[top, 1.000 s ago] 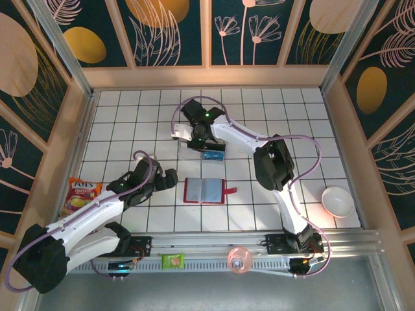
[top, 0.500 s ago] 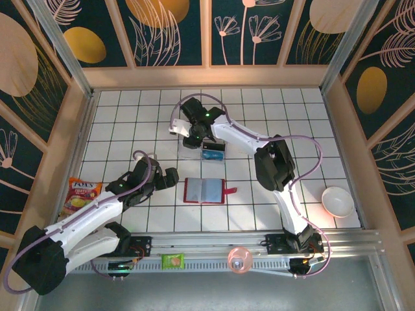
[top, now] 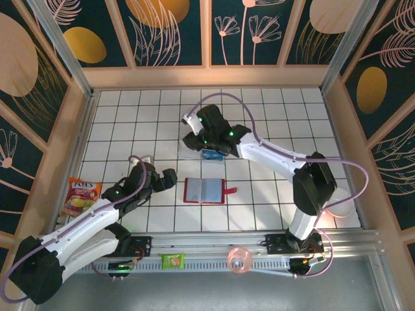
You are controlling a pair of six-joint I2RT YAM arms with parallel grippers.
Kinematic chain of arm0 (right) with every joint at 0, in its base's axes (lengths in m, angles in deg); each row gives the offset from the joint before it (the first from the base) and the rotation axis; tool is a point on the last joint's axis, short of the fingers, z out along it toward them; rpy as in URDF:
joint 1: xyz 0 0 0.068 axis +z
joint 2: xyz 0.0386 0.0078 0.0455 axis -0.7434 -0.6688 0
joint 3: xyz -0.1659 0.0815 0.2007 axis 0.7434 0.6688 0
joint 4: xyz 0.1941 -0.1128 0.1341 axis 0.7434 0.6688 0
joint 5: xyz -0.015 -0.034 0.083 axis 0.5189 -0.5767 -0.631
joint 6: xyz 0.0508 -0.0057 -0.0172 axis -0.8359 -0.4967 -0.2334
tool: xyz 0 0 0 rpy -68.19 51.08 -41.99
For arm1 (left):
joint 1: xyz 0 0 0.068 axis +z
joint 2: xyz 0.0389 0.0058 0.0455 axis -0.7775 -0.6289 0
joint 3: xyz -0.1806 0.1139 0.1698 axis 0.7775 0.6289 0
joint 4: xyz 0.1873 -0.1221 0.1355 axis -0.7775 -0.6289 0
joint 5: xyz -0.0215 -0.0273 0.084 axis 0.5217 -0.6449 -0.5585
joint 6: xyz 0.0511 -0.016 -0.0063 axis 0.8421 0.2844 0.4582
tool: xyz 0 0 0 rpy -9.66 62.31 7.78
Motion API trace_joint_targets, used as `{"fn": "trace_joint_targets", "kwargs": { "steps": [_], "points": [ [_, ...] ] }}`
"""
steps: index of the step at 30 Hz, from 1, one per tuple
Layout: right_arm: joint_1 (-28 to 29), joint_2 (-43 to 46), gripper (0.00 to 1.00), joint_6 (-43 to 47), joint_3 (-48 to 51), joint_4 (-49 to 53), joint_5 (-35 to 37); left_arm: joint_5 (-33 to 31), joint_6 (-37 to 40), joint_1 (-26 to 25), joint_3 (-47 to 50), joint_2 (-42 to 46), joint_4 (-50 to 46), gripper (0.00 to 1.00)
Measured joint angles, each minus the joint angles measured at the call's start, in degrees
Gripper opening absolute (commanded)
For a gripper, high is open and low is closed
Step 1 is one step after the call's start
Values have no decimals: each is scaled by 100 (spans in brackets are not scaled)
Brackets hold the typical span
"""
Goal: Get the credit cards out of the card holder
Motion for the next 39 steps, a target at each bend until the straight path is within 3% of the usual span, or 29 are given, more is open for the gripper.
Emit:
{"fn": "trace_joint_targets", "kwargs": {
  "steps": [9,26,28,34,39],
  "points": [
    [879,234,37,-1351,1464,74,229,66,-160,0,402,221,334,99],
    [1888,-817,37,-1648,1456,181,1147,173,-284,2,623,310,389,97],
    [1943,-846,32,-1652,1408,219,1276,173,-289,24,636,310,387,96],
    [2028,-870,4,-1703,1390,205,1425,282,-308,33,684,308,426,87],
    [2031,-791,0,-1753,1565,-94,1436,625,-295,33,708,81,726,63]
  ]
}}
